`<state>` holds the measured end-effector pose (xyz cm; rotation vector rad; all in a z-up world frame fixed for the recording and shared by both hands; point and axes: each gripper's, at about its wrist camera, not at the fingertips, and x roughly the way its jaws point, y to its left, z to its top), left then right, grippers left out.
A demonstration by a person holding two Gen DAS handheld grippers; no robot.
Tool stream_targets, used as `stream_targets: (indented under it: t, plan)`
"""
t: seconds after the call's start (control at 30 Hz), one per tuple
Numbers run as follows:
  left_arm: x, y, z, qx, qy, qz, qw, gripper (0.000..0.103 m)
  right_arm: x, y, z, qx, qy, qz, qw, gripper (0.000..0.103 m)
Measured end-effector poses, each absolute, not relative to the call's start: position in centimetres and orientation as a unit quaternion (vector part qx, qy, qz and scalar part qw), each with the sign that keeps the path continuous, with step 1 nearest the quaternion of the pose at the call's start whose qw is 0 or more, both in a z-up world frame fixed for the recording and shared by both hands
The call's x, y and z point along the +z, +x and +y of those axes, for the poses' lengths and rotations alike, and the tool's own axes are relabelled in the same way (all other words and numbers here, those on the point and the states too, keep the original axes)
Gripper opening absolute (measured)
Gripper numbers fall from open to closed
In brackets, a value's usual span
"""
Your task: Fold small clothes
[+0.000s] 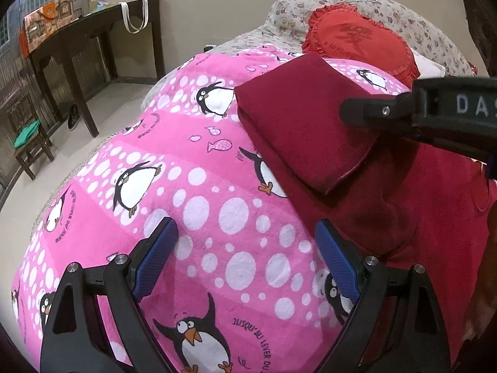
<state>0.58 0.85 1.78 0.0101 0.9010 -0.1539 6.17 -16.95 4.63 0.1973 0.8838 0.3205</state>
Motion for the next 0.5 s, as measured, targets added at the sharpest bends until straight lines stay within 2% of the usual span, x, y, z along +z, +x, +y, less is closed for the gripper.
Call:
stream_targets:
  t: [0.13, 0.5]
  plan:
    - [2.1, 0.5, 1.1, -0.072, 0.003, 0.435, 0.898, 0.09, 5.4, 5.2, -16.9, 0.139, 0.09, 0.406, 0.899, 0.007]
    - [3.8, -1.1, 0.1, -0.07, 0.02, 0.415, 0.907, 0.09, 14.4, -4.1, -26.0, 0.089, 0.137, 0.315, 0.935, 0.006]
